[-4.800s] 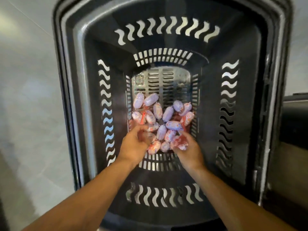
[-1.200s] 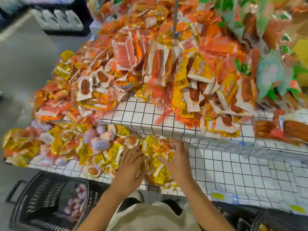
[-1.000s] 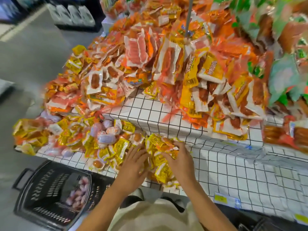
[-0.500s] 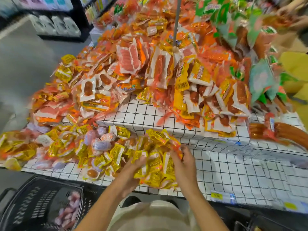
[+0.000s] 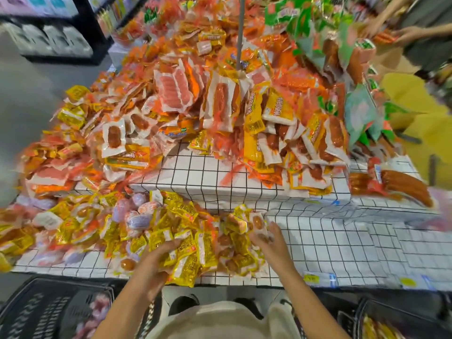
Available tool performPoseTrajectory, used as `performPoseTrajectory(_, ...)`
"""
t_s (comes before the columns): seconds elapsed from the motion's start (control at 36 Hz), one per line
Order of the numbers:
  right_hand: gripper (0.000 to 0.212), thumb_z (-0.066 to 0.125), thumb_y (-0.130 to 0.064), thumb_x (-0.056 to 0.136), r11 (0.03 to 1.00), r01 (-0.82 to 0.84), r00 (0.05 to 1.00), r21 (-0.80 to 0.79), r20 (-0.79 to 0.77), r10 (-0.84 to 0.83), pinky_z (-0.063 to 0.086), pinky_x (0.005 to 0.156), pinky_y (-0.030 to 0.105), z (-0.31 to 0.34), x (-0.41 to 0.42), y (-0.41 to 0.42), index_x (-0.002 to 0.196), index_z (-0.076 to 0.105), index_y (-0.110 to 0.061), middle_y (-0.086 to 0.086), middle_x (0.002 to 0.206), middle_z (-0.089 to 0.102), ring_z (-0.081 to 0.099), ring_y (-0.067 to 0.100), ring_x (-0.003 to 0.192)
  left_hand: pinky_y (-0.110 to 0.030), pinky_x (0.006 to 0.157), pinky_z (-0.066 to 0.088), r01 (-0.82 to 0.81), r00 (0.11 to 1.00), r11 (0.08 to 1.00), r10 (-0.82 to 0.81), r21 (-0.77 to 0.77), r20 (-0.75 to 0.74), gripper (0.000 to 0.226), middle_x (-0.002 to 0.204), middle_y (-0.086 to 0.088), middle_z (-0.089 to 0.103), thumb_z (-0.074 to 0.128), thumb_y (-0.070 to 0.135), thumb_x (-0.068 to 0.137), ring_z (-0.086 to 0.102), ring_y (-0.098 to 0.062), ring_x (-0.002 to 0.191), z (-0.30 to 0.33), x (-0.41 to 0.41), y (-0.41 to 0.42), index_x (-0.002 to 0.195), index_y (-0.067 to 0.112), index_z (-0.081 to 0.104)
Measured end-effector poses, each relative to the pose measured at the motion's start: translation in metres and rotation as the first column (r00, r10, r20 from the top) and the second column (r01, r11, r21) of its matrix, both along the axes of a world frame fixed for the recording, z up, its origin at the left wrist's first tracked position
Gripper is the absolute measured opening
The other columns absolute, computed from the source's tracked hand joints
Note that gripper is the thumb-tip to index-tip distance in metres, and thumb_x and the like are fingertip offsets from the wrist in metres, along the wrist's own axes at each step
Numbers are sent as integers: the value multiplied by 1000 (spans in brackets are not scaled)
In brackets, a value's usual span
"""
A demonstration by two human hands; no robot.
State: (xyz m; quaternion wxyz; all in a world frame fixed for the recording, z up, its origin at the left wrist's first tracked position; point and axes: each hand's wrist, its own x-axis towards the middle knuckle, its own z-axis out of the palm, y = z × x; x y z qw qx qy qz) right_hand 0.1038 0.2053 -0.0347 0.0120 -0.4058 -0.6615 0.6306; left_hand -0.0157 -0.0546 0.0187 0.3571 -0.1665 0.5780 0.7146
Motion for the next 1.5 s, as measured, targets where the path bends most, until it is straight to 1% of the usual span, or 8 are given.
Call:
performPoseTrajectory(0.19,102,87,-54,70,994,97,977,53,187,-105,41,112,52,-22,-27,-10,153,37,-24,1,141,59,53,28,133,-20,39,50,-7,1000,1000,8,30,-16,50,78,10,78,73,13,62,71,1,63,3,8,0,111,7,65)
performPoseTrajectory(0.36,40,94,-35,67,996,78,995,32,61,-79,57,94,47,-23,-27,-10,101,75,-24,-6,95,79,73,17,97,-27,47,54,28,999,1000,-28,-6,15,65,83,21,76,82,25,54,66,-2,80,-4,7,-3,116,22,65)
performPoseTrajectory(0.61,61,93,-39,68,971,-47,999,235,34,40,56,88,30,-28,-19,-15,118,64,-21,-5,110,71,68,16,105,-32,75,51,-5,997,1000,4,14,78,128,144,1,48,91,19,51,52,-14,108,-8,0,-10,158,13,22)
performPoseTrajectory(0.78,48,79,-52,79,627,-18,999,779,-6,36,34,113,38,-20,-9,-25,109,69,-16,-8,140,54,35,19,140,-40,74,53,-1,999,1000,0,10,48,121,137,2,60,92,22,54,59,-15,111,-9,-10,-15,155,27,26)
performPoseTrajectory(0.86,53,72,-56,85,834,71,998,547,-42,-57,46,96,20,-5,-3,-35,131,57,-35,-27,125,61,53,-9,120,-31,61,54,47,999,999,-48,22,22,87,109,19,73,93,19,50,63,0,94,-11,-14,-16,128,28,56)
performPoseTrajectory(0.97,38,60,-63,86,840,206,978,501,-102,-179,51,48,30,10,2,-42,97,48,-28,-15,73,72,69,2,62,-30,58,53,102,995,991,-102,84,3,67,84,28,72,87,24,53,65,5,78,-14,-20,-15,110,36,54)
performPoseTrajectory(1.28,24,76,-36,90,716,697,690,47,-315,-651,50,66,8,59,9,-22,110,67,-26,-17,97,74,68,-12,84,-53,80,59,265,962,962,-268,73,45,98,128,-6,69,100,39,41,68,-32,113,-30,-33,-11,130,22,64)
performPoseTrajectory(1.5,46,78,-51,82,691,689,638,-220,-269,-722,61,84,50,62,61,-45,120,70,-26,9,116,75,74,29,104,-60,105,45,284,956,956,-289,73,59,139,144,-4,56,101,41,34,56,-34,128,-24,-30,0,154,25,32)
